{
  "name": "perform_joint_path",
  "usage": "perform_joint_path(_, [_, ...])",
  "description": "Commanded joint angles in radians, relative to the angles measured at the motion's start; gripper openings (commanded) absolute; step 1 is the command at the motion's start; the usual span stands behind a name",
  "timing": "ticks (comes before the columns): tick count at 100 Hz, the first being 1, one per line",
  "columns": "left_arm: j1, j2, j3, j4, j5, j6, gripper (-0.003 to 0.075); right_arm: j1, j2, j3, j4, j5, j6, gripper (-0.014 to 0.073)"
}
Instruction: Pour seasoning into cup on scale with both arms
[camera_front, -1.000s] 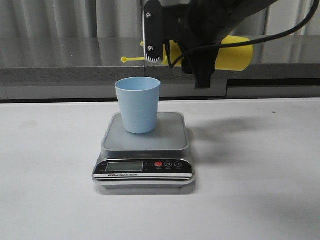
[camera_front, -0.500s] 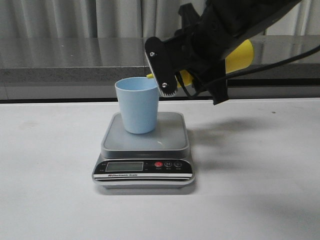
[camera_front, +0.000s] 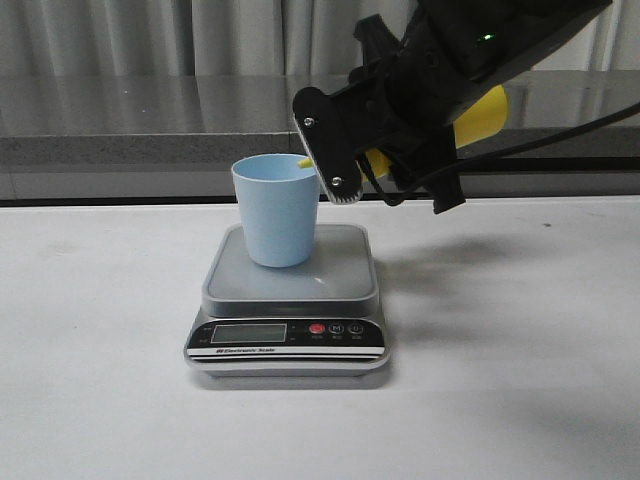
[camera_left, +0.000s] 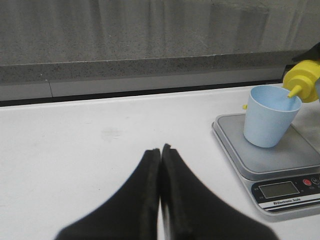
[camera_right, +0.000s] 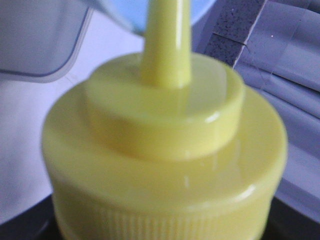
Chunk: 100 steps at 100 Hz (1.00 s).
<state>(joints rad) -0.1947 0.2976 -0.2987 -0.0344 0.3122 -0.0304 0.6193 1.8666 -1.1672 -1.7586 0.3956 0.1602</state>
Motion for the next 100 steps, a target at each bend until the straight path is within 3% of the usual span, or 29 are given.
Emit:
perform_joint_path(1, [0.001, 0.007, -0.028, -0.002, -0.081, -0.010, -0.0020, 0.000, -0.070, -0.021, 0.010, 0.044, 0.071, -0.0058])
perform_joint_path(33, [0.001, 0.007, -0.028, -0.002, -0.081, -0.010, -0.0020, -0.066, -0.161, -0.021, 0.311, 0.003, 0.496, -0.0058])
perform_joint_path(53, [0.001, 0.007, -0.028, -0.002, -0.081, -0.010, -0.0020, -0.152, -0.215, -0.016, 0.609, -0.154, 0.555, -0.0058])
perform_joint_path(72, [0.001, 0.007, -0.028, -0.002, -0.081, -0.010, -0.0020, -0.227, -0.242, 0.041, 0.802, -0.328, 0.486, -0.0058])
perform_joint_path(100, [0.001, 0.007, -0.028, -0.002, -0.081, -0.010, -0.0020, -0.312, -0.246, 0.214, 1.329, -0.726, 0.067, -0.0058])
